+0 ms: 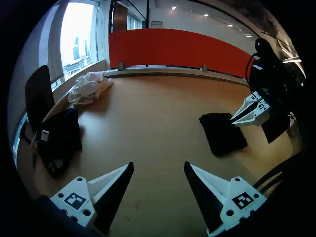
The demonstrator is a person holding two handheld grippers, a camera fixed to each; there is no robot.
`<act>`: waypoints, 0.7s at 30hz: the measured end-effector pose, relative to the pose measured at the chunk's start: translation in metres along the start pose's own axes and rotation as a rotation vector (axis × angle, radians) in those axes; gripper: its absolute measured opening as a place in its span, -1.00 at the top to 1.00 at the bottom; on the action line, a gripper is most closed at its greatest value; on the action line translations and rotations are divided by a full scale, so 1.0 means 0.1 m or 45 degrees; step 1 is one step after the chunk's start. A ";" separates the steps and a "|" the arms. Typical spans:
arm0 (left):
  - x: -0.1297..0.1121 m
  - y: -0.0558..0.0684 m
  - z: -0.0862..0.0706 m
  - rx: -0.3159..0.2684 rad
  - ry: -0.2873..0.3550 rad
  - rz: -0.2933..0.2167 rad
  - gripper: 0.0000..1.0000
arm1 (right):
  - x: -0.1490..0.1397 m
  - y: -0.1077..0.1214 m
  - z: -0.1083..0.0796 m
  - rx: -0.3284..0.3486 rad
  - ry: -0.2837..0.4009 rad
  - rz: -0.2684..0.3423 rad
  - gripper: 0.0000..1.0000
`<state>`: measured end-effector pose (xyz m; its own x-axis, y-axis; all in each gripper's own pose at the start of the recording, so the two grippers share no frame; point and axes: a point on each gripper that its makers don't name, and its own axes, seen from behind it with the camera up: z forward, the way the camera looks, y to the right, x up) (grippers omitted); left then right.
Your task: Fold towel
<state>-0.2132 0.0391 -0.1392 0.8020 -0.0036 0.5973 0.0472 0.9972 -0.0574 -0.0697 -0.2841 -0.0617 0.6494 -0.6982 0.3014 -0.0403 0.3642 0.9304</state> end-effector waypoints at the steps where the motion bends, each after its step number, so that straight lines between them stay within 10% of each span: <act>1: 0.00 0.00 0.00 0.001 0.000 0.000 -0.89 | -0.01 -0.01 0.01 0.003 -0.003 0.000 0.92; 14: -0.05 0.00 -0.01 0.005 -0.010 -0.003 -0.89 | -0.17 -0.13 0.18 0.053 -0.055 -0.010 0.74; 21: -0.03 0.01 -0.01 0.004 -0.009 0.003 -0.89 | -0.23 -0.16 0.28 0.069 -0.071 0.010 0.08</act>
<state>-0.2153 0.0397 -0.1414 0.7980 -0.0003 0.6027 0.0433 0.9974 -0.0568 -0.1046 -0.2913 -0.0780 0.6054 -0.7294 0.3184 -0.0871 0.3370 0.9375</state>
